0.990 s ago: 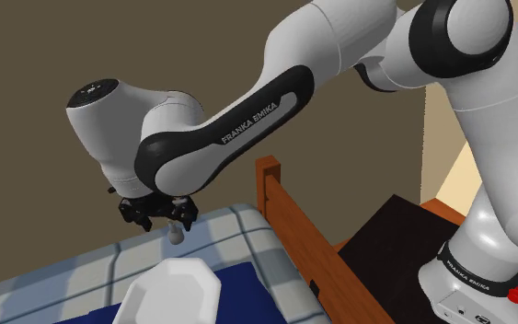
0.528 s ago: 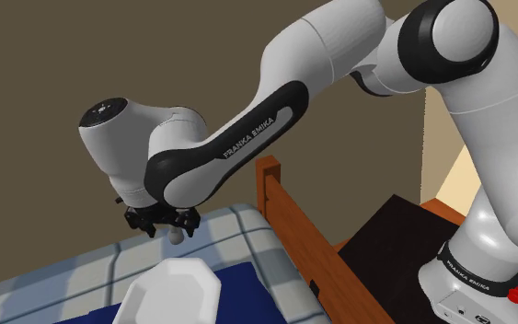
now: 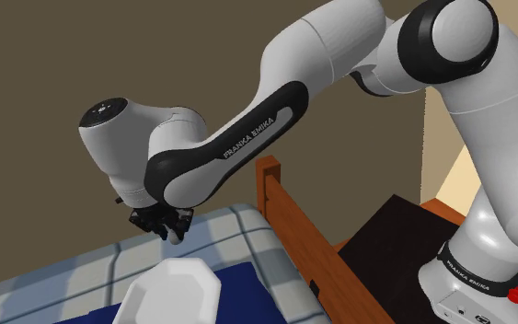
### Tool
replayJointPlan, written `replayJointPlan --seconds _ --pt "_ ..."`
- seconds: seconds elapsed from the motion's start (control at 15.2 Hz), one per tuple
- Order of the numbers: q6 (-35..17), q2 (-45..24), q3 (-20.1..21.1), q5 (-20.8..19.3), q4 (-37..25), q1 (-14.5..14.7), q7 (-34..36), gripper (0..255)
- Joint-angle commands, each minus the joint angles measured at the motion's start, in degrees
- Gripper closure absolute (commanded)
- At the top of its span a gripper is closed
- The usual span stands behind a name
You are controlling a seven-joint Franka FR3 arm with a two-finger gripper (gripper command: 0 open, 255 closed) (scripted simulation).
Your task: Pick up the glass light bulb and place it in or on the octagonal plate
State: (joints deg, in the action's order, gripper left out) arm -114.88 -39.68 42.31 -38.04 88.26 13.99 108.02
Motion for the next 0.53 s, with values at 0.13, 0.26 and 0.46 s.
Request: replayJointPlan --seconds 0.13,0.26,0.46 --pt "0.01 0.01 0.0 0.01 0.04 -0.02 -0.01 255" --pt "0.01 0.02 0.0 0.02 0.06 -0.03 -0.01 255" --pt "0.51 0.33 0.2 0.29 -0.21 -0.09 -0.22 255"
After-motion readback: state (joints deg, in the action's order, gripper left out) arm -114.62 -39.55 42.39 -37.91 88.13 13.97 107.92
